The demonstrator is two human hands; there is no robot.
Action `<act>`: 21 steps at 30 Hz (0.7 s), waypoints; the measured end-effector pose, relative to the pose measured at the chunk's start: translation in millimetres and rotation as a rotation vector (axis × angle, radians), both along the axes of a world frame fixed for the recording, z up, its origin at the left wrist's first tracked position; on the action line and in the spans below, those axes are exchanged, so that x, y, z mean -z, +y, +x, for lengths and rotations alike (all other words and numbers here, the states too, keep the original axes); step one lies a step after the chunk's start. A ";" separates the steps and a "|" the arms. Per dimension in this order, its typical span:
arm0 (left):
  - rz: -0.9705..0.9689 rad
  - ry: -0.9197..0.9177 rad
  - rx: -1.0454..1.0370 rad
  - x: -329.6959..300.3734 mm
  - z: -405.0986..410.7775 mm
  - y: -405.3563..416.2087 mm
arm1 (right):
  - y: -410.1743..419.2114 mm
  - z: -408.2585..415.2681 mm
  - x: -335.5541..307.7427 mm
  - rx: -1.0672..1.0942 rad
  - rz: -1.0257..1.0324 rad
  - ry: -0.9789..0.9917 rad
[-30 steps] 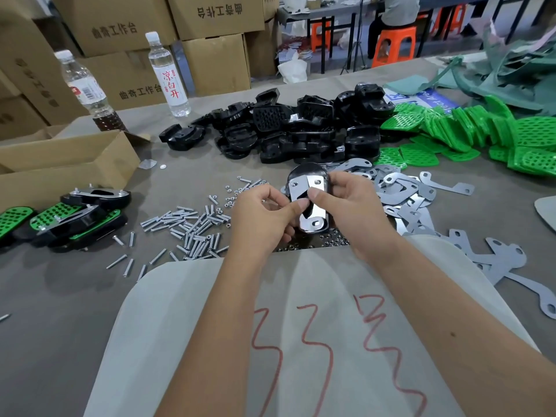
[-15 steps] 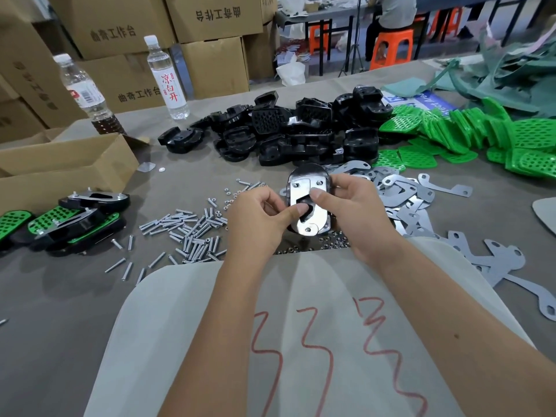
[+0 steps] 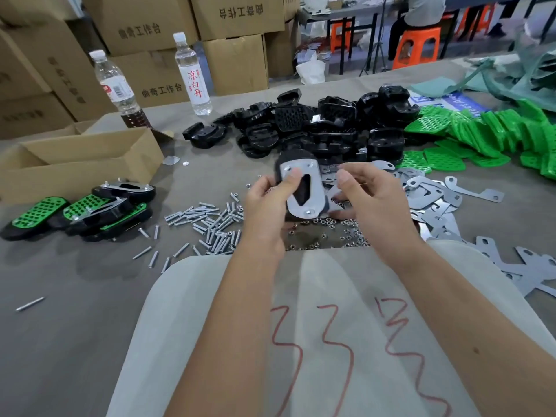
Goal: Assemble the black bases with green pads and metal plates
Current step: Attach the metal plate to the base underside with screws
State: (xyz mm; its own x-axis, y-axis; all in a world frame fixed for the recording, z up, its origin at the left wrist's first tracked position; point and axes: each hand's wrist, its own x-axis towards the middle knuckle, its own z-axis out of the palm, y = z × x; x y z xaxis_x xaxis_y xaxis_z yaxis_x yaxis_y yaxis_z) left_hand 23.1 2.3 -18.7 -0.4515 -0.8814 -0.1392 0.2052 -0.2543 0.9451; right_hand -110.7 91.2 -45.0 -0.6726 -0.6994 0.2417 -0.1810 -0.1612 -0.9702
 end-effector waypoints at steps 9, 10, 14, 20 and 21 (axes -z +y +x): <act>0.094 -0.077 -0.182 3.0 12.4 -18.8 | 5.7 0.5 -5.2 -0.229 0.551 0.817; 0.103 -0.077 -0.174 2.7 11.7 -18.6 | 6.6 -0.3 -6.3 -0.226 0.550 0.807; 0.128 -0.094 -0.084 -1.0 11.8 -16.0 | 8.8 -2.6 -7.9 -0.192 0.566 0.813; 0.169 -0.081 0.045 -2.6 14.1 -14.1 | 13.8 -9.2 -11.9 -0.197 0.569 0.846; 0.171 -0.070 0.051 -3.0 14.2 -14.2 | 14.2 -10.1 -12.1 -0.201 0.570 0.855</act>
